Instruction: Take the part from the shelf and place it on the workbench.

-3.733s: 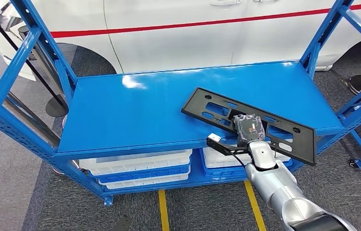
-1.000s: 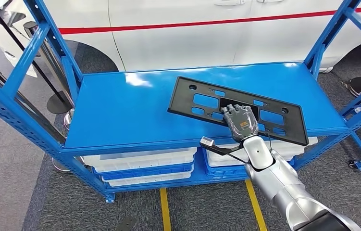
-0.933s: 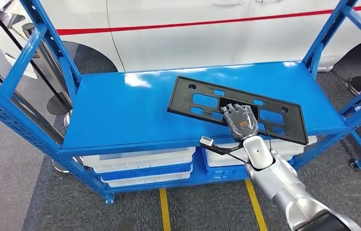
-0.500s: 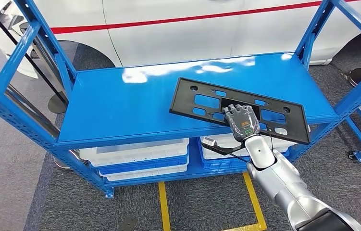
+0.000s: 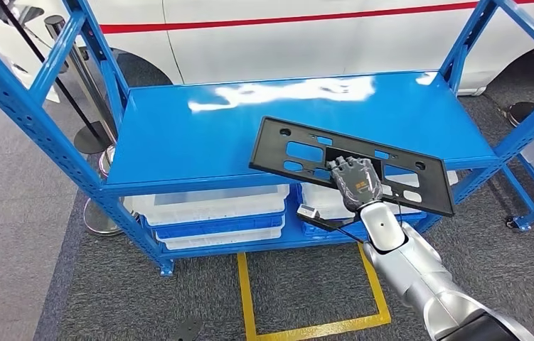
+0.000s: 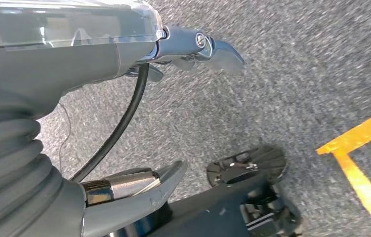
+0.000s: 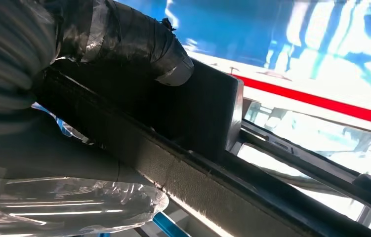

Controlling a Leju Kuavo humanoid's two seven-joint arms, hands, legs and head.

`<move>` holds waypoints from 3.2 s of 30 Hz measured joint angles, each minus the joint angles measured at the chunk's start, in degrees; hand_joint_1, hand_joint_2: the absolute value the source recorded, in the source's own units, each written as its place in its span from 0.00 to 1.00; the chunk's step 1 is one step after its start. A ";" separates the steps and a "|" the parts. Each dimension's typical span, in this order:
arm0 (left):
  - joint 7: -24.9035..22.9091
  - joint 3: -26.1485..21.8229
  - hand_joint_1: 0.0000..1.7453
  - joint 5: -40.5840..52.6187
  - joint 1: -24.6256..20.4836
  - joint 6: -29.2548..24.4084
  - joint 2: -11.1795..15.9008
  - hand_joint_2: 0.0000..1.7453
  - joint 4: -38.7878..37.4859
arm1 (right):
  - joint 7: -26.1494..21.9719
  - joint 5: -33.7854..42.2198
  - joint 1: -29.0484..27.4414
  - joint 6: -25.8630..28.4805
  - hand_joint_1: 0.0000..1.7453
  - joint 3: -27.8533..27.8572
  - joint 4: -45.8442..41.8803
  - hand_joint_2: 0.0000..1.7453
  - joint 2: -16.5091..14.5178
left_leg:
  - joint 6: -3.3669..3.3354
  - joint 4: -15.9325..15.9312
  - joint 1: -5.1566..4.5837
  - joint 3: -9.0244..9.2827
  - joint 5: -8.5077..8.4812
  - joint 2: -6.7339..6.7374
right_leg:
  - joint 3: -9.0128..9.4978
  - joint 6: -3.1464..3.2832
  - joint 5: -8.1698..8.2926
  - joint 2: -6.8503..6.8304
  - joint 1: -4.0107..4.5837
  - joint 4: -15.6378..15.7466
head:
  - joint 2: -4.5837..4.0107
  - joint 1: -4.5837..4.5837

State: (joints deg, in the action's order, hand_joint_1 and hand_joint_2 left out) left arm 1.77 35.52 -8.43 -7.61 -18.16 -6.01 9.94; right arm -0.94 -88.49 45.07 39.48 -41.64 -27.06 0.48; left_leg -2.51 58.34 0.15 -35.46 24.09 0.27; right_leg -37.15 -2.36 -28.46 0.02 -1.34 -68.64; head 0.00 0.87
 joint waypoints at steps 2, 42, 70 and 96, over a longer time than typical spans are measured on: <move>0.00 0.00 0.00 0.01 -0.05 -0.08 -0.01 1.00 0.00 | 0.00 0.02 0.05 0.02 1.00 0.00 -0.02 1.00 -0.01 | 0.56 0.84 -0.09 -1.06 -0.40 0.00 | 4.09 0.52 0.05 0.08 0.23 6.51 | 0.00 0.02; -0.09 0.00 0.00 1.00 0.57 -1.31 0.07 1.00 -0.01 | -0.15 0.46 -0.09 0.17 1.00 0.56 0.63 1.00 0.24 | 3.46 14.44 0.30 -7.11 8.41 -0.26 | 1.27 3.89 3.87 -0.44 0.17 9.36 | 0.00 0.26; 0.80 0.00 0.00 1.01 0.72 -1.25 0.07 1.00 0.00 | -0.72 2.57 -1.45 0.19 1.00 2.77 0.31 1.00 0.60 | 2.23 6.21 -0.37 -0.37 6.31 1.48 | 1.39 3.99 3.77 -0.60 0.56 9.50 | 0.00 0.28; -0.33 0.00 0.00 1.65 0.95 -2.32 0.05 1.00 0.00 | -0.49 2.93 -0.84 0.28 1.00 3.50 0.69 1.00 1.04 | 1.75 0.44 -0.02 2.93 2.96 5.51 | 0.26 1.95 3.69 -2.92 1.10 8.67 | 0.00 -0.27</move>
State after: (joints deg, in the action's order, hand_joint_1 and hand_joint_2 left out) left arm 1.44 35.52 -6.78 -6.66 -20.49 -5.96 9.94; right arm -1.43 -85.56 44.23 39.76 -38.14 -26.37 1.52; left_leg -0.75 58.78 0.13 -32.53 27.05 5.78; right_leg -36.89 -0.41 -24.77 -2.90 -0.24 -59.97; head 0.00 0.61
